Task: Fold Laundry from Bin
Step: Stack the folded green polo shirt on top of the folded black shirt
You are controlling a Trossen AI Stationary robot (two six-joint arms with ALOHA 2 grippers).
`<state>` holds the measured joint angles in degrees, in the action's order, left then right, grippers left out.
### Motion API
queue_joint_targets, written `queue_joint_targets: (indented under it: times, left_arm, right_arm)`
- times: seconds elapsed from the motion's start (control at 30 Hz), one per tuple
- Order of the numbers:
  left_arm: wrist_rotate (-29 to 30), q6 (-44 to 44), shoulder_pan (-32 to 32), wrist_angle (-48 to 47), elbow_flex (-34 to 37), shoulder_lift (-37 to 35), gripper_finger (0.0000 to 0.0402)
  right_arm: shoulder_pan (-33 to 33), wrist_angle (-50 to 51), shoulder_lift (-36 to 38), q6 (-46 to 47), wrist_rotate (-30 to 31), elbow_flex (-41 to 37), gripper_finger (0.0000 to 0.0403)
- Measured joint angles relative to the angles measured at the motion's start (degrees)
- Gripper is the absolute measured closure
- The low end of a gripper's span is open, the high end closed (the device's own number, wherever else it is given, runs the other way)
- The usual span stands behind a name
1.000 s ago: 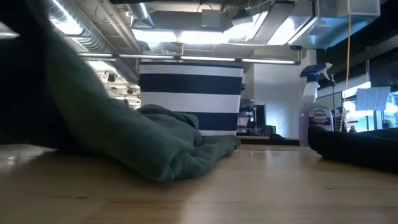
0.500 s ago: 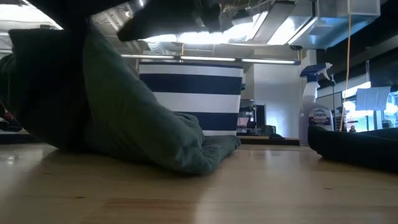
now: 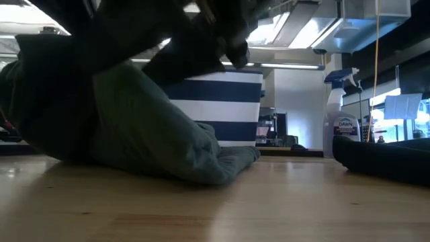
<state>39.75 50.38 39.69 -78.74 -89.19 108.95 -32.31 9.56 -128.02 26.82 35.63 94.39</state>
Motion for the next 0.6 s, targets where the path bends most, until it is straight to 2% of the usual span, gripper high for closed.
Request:
queue_joint_targets:
  times: [0.27, 0.37, 0.47, 0.6]
  left_arm:
    - [-0.21, 0.07, 0.02, -0.40, 0.02, 0.00, 0.0401]
    - [-0.37, 0.06, 0.32, -0.61, 0.02, 0.00, 0.0401]
    - [-0.90, 0.05, 0.62, -0.77, 0.02, 0.00, 0.0401]
    - [-2.91, 0.04, 2.01, -1.65, 0.02, 0.00, 0.0401]
  right_arm:
    - [-0.38, 7.52, -1.56, 4.98, -0.86, -0.02, 0.0128]
    - [-0.35, 11.21, -1.50, 7.15, -0.47, 0.09, 0.0139]
    - [-0.35, 17.00, -1.52, 7.23, 0.29, 1.79, 0.0178]
    - [-0.40, 24.36, -1.50, 6.71, -0.52, 5.80, 0.0274]
